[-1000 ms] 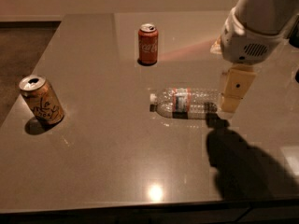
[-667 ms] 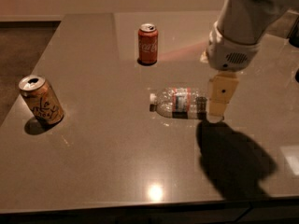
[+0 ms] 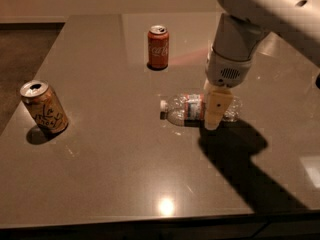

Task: Pick water bottle

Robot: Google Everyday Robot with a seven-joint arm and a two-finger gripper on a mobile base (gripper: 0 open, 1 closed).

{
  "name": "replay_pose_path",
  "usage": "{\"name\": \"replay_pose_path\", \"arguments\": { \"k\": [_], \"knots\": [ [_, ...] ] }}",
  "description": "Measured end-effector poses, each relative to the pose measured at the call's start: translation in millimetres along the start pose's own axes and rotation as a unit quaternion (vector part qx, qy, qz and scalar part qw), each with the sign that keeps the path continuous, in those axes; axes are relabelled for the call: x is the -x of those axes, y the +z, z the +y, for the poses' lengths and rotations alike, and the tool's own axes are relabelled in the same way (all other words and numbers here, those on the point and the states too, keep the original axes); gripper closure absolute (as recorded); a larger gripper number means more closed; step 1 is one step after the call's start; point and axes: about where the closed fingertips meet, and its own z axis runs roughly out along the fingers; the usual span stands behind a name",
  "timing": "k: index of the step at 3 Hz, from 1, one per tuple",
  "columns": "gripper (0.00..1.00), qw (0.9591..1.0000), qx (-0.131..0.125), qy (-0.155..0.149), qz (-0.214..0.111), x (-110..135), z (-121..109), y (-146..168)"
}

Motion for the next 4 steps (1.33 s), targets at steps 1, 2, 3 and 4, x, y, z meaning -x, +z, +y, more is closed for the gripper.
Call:
{"name": "replay_pose_path", "arguments": {
  "k": [1, 2, 3, 4],
  "knots": [
    [0.49, 0.9998, 0.011, 0.008, 0.015, 3, -2, 11],
    [0.71, 0.9997, 0.017, 0.017, 0.004, 2, -4, 0],
    [1.00, 0.9981, 0.003, 0.017, -0.060, 5, -8, -58],
    [1.00, 0.9947, -0.015, 0.009, -0.102, 7, -6, -91]
  ]
}}
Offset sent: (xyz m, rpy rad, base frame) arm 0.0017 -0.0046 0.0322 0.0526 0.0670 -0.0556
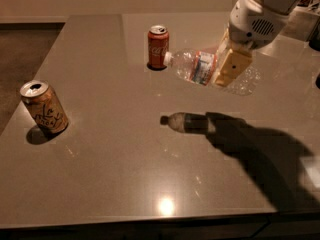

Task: Pick water bottle

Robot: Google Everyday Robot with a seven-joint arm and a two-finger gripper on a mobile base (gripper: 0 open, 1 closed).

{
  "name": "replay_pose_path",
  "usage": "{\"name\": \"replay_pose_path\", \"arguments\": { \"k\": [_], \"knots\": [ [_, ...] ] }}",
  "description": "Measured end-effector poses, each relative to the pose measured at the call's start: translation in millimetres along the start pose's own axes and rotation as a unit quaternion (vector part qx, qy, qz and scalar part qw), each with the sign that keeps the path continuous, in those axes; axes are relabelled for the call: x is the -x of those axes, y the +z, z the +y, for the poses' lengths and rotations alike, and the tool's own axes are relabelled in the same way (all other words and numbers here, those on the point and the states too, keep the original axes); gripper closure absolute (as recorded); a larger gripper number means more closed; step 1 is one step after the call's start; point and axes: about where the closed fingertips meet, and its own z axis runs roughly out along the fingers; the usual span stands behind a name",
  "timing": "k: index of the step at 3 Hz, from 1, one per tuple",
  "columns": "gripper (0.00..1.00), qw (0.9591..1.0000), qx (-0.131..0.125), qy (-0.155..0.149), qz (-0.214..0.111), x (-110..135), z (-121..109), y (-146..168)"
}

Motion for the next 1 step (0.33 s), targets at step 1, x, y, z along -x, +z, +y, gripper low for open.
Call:
{"name": "replay_pose_path", "arguments": {
  "k": [1],
  "knots": [
    [1.00, 0.9999, -0.011, -0.001, -0.009, 6.1, -6.1, 0.2]
  ]
}}
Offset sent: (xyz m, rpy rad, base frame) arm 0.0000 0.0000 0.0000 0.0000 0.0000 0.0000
